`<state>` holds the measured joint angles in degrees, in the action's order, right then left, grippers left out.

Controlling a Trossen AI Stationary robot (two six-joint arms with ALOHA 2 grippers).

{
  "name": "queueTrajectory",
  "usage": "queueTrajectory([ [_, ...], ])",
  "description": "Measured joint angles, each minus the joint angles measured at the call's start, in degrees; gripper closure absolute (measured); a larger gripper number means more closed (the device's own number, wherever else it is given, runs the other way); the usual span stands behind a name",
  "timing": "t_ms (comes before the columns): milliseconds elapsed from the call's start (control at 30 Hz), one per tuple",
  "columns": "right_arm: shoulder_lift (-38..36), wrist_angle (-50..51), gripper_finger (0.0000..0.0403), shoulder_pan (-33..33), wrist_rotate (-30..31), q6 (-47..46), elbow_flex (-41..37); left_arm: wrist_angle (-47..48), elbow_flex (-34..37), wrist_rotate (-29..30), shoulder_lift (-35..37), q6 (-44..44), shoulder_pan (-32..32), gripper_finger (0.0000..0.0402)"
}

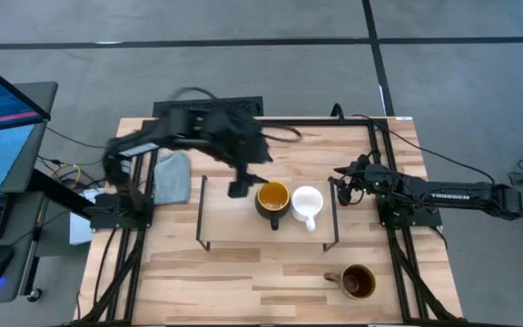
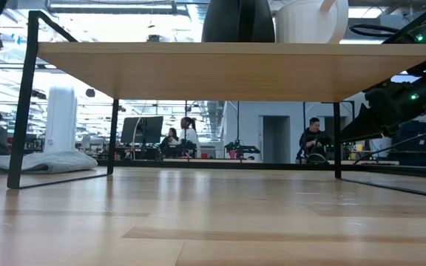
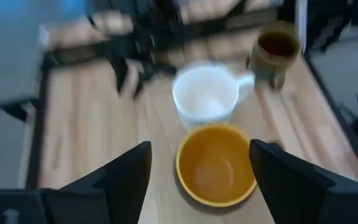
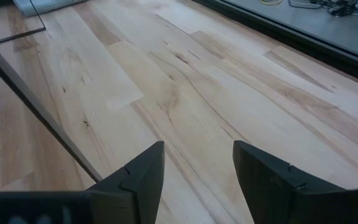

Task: Stack small to large cups/mugs on shelf
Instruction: Put the brown mug on the shelf

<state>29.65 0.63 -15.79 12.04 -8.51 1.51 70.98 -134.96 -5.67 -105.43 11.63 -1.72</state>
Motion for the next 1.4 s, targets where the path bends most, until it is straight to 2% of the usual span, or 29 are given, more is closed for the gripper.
queueTrajectory([
  [300, -0.1, -0.2, 0.0189, 0.0, -0.2, -0.5, 0.0, -5.3, 1.0, -0.6, 11.0, 7.1, 1.0, 0.0138],
  [500, -0.1, 0.0, 0.0189, 0.0, -0.3, -1.4, 0.0, -6.7, 8.6, -1.6, 15.7, 7.3, 1.1, 0.0138],
  [767, -0.1, 0.5, 0.0189, 0.0, -5.9, -2.1, 0.0, -21.9, 31.1, -5.0, 26.4, 7.2, -0.4, 0.0139],
  [1133, -0.1, 0.7, 0.0189, 0.0, -6.2, -2.1, 0.0, -50.6, 72.0, -3.9, 50.6, 3.5, -1.0, 0.0139],
  [1400, -0.1, 0.6, 0.0189, 0.0, -6.5, -2.1, 0.0, -69.0, 97.1, -2.4, 63.2, 0.1, -1.0, 0.0139],
])
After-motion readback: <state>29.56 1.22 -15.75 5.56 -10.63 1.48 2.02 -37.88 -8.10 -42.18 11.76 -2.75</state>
